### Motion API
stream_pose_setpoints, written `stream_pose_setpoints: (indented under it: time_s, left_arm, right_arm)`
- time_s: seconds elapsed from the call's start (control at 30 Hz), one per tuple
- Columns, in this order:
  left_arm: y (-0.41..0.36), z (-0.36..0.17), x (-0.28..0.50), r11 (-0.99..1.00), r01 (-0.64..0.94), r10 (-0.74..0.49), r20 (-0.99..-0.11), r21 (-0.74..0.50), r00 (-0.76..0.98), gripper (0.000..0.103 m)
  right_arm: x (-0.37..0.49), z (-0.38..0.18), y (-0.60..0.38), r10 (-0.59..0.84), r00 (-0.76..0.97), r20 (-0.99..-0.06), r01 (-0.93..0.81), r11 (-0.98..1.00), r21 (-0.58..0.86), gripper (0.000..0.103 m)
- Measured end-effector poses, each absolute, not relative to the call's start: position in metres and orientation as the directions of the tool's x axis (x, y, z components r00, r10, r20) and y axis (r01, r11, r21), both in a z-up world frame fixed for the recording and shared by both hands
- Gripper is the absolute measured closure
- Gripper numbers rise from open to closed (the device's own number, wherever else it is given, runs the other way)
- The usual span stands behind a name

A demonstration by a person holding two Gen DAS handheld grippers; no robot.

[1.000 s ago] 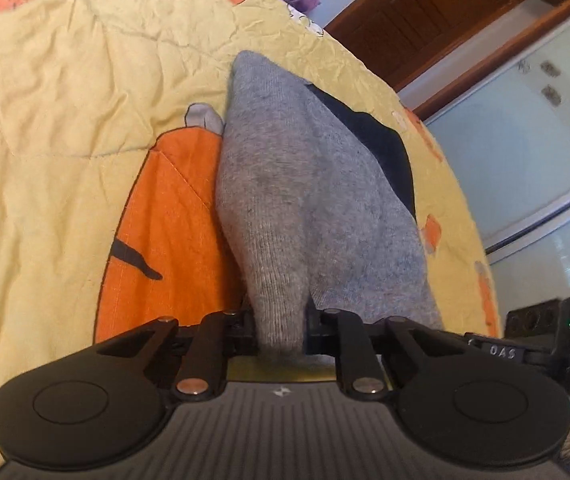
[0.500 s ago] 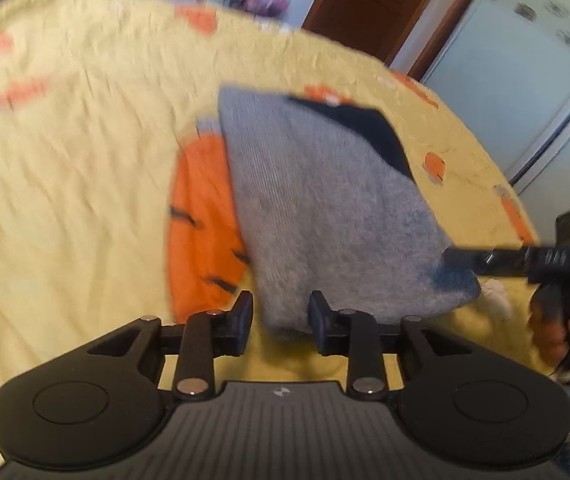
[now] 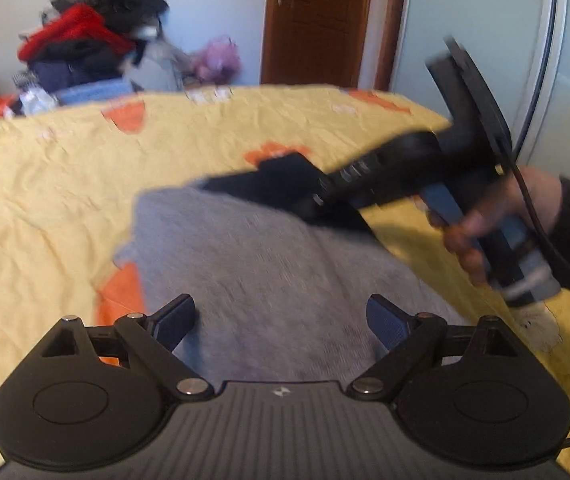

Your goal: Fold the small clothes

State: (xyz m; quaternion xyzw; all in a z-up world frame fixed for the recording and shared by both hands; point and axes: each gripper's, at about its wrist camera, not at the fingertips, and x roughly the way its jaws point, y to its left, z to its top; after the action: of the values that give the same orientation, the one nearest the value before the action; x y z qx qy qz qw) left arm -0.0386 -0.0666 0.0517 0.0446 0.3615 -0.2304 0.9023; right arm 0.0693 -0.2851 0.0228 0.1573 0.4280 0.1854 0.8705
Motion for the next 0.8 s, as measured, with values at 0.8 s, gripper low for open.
stream_pose_setpoints:
  time_s: [0.8]
  left_arm:
    - [-0.083,0.027,-0.035,0.901,0.433,-0.31,-0.694,0.002,0.649,0.009]
  right_arm:
    - [-0.002,0.021,-0.257,0.525,0.61,-0.593,-0.155,0.813,0.561,0.056]
